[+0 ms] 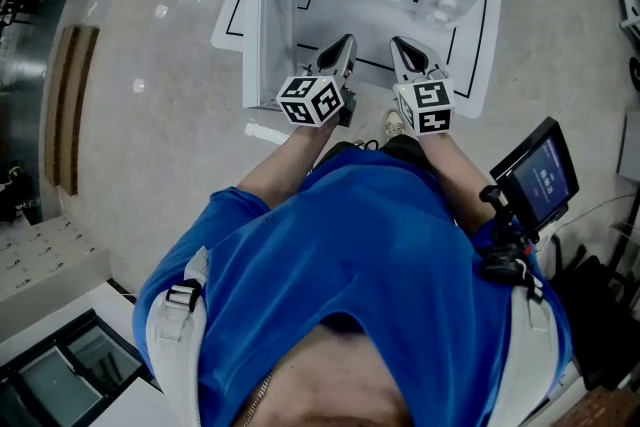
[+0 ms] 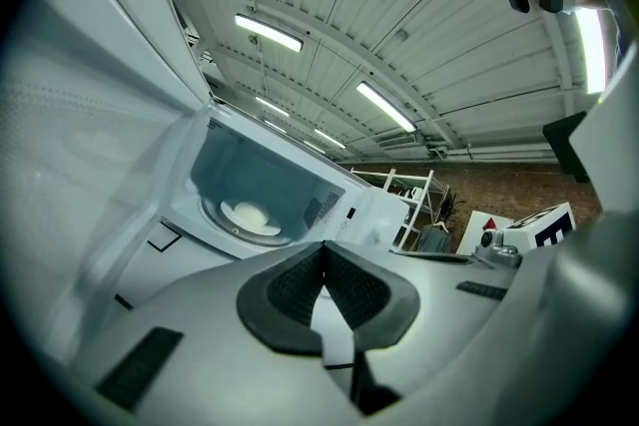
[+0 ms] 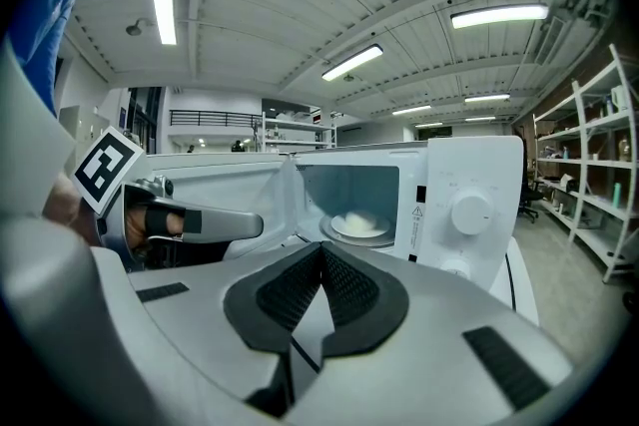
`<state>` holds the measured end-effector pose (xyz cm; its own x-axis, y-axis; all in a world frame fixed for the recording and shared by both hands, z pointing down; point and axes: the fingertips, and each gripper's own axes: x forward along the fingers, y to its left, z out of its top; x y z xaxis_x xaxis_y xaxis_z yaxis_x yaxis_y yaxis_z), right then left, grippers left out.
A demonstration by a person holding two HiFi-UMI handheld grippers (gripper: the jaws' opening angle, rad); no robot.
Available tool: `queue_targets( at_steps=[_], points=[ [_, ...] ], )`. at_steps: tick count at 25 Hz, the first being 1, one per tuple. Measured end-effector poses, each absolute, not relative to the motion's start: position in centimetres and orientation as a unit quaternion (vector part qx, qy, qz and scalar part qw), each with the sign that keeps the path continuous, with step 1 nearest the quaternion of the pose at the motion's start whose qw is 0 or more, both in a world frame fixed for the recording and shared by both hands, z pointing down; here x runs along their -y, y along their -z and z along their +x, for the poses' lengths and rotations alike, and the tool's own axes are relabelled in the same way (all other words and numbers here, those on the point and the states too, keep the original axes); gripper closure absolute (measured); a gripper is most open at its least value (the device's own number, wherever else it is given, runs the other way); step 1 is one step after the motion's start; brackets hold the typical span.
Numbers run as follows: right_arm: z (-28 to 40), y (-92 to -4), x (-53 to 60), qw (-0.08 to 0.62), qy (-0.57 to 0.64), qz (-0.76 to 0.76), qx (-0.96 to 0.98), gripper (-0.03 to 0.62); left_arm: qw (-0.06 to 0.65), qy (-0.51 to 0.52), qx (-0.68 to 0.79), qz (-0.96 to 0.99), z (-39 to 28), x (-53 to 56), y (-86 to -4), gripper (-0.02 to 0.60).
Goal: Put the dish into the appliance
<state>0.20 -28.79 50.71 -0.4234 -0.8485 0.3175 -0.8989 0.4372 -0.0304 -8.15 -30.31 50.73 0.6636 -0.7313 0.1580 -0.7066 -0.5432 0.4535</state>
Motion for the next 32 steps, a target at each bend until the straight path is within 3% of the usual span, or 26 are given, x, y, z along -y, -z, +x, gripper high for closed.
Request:
queue_targets(
  at_steps=[14,32],
  points=[
    [-1.6,-52.1,27.4,0.146,-0.093,0.467,0.867,0.592,0.235,0.033,0.465,0.853,-10.9,26.1,-52.3,0.575],
    [-7.3,-48.0,19.3,0.124,-0.057,0.339,0.931,0.592,0.133,0.045,0.668,0.731,-25.7,13.1,-46.3,0.574]
  ],
)
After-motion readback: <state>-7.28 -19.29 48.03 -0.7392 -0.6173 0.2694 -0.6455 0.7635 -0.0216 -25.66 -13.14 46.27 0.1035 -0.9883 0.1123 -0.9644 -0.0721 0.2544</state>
